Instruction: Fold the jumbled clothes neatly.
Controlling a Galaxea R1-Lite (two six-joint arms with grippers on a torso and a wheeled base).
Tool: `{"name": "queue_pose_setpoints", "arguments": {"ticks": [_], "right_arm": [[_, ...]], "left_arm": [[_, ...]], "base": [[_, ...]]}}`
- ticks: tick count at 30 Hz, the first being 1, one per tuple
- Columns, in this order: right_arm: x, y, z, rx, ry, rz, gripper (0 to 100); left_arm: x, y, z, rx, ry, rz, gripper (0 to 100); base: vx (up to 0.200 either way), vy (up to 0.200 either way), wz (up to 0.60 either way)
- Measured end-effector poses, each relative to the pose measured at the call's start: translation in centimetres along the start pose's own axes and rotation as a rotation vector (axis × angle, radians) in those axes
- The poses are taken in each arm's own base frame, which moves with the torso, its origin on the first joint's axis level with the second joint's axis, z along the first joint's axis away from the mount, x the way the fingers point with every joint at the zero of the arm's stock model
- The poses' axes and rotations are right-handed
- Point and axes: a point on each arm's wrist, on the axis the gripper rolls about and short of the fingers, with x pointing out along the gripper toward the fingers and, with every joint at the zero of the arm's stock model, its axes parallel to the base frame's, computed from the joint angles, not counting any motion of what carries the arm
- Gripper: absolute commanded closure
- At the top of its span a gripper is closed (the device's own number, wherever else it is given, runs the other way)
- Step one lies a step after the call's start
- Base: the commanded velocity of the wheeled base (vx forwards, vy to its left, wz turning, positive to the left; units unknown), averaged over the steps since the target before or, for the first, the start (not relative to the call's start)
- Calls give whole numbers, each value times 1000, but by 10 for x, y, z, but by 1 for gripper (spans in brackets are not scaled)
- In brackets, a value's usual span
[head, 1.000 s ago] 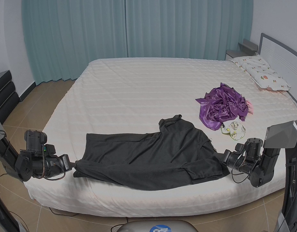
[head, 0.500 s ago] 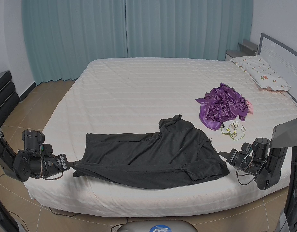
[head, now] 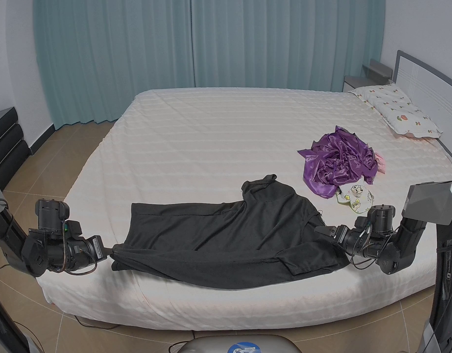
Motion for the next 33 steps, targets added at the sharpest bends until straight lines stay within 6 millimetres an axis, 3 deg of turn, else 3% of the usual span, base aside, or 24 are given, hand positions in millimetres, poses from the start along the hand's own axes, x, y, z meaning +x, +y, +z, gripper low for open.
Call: {"name": "queue_pose_setpoints", "arguments": {"ticks": [15, 27, 33], "right_arm": [[8, 2, -1, -9, 22, 36, 0], [-22, 3, 5, 13, 61, 89, 0], [-23, 1, 4, -2, 64, 83, 0]], "left_arm": [[2, 1, -1, -4, 8, 3, 100], [2, 1, -1, -4, 11, 3, 100], [2, 1, -1, -6, 11, 3, 100]], "base": [[0, 0, 0], [0, 0, 0], [0, 0, 0]]}}
